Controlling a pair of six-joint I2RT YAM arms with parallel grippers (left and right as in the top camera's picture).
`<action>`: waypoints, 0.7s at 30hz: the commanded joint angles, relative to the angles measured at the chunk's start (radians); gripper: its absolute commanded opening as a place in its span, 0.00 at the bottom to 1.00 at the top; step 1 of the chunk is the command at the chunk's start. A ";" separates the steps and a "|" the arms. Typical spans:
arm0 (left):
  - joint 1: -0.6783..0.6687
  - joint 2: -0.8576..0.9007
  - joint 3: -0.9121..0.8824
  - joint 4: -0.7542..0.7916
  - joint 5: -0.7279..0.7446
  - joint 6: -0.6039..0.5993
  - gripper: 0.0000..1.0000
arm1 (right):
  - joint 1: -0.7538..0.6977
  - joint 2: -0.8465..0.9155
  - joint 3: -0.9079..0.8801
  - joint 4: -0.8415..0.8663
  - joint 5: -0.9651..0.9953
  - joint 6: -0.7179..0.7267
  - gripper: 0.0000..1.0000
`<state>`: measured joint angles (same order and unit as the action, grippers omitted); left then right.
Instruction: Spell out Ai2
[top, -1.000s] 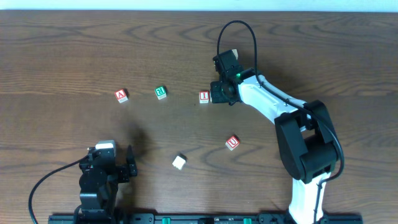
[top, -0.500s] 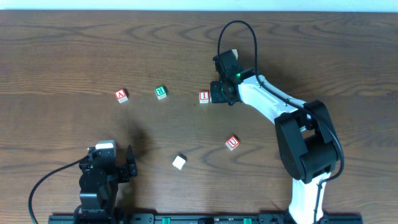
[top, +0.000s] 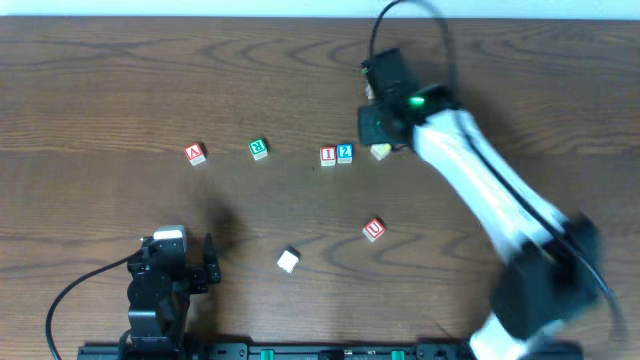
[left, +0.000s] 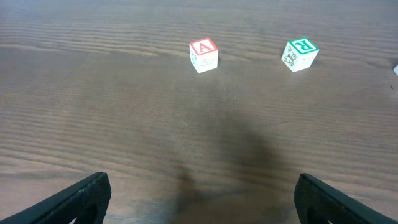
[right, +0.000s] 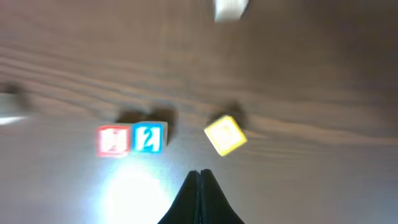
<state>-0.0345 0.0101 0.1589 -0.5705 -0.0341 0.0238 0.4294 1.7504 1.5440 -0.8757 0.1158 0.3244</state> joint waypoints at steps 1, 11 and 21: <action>0.003 -0.006 -0.010 0.002 -0.014 0.006 0.95 | -0.017 -0.207 0.004 -0.085 0.042 -0.034 0.01; 0.003 -0.006 -0.010 0.002 -0.014 0.006 0.95 | -0.015 -0.874 -0.576 0.058 -0.016 0.004 0.03; 0.003 -0.006 -0.010 0.002 -0.014 0.006 0.95 | -0.015 -0.927 -0.707 0.103 -0.055 0.068 0.99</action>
<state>-0.0345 0.0101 0.1589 -0.5701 -0.0338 0.0242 0.4263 0.8101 0.8459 -0.7666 0.0738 0.3664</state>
